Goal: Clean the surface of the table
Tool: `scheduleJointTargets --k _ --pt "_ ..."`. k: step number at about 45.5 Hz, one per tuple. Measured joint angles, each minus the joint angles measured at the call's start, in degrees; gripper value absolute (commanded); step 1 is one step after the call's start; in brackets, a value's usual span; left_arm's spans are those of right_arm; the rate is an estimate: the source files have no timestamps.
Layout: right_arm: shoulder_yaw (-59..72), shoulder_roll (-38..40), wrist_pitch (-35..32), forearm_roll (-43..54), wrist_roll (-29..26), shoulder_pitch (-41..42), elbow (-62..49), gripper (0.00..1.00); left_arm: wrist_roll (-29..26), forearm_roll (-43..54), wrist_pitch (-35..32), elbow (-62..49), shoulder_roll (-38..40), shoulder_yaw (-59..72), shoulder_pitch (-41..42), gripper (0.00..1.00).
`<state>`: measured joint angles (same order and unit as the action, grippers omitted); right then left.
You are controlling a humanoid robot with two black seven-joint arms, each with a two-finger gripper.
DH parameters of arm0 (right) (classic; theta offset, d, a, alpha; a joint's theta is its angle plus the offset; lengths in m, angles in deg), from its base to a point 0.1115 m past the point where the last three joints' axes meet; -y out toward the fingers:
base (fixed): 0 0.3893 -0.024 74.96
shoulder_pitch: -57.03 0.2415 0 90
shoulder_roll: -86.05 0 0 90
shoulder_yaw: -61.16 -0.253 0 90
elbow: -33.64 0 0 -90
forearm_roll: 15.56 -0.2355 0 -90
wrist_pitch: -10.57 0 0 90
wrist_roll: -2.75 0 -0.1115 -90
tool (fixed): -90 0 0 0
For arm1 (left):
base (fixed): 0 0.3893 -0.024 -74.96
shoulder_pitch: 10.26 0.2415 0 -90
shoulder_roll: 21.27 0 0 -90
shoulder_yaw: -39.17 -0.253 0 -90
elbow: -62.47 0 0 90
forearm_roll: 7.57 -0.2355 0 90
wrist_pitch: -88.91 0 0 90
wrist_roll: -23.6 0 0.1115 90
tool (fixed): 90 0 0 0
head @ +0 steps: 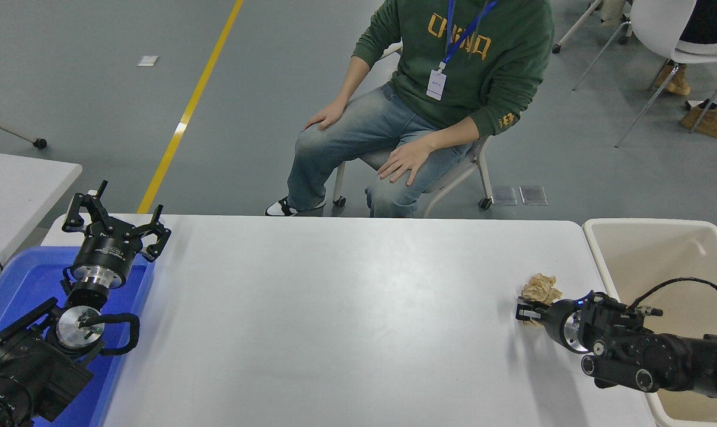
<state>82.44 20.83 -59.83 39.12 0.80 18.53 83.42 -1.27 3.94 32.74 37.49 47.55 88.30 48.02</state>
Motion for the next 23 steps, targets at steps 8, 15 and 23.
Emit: scheduleJointTargets --k 8,15,23 --pt "-1.2 3.2 0.1 -0.2 0.3 1.7 3.7 0.00 0.0 0.0 0.0 0.0 0.0 0.0 0.0 1.00" --pt "-1.6 7.6 0.0 -0.2 0.4 3.9 9.4 0.00 0.0 0.0 0.0 0.0 0.0 0.0 0.0 1.00" --pt "-1.8 14.6 -0.8 -0.3 0.4 6.8 17.7 0.00 0.0 0.0 0.0 0.0 0.0 0.0 0.0 1.00"
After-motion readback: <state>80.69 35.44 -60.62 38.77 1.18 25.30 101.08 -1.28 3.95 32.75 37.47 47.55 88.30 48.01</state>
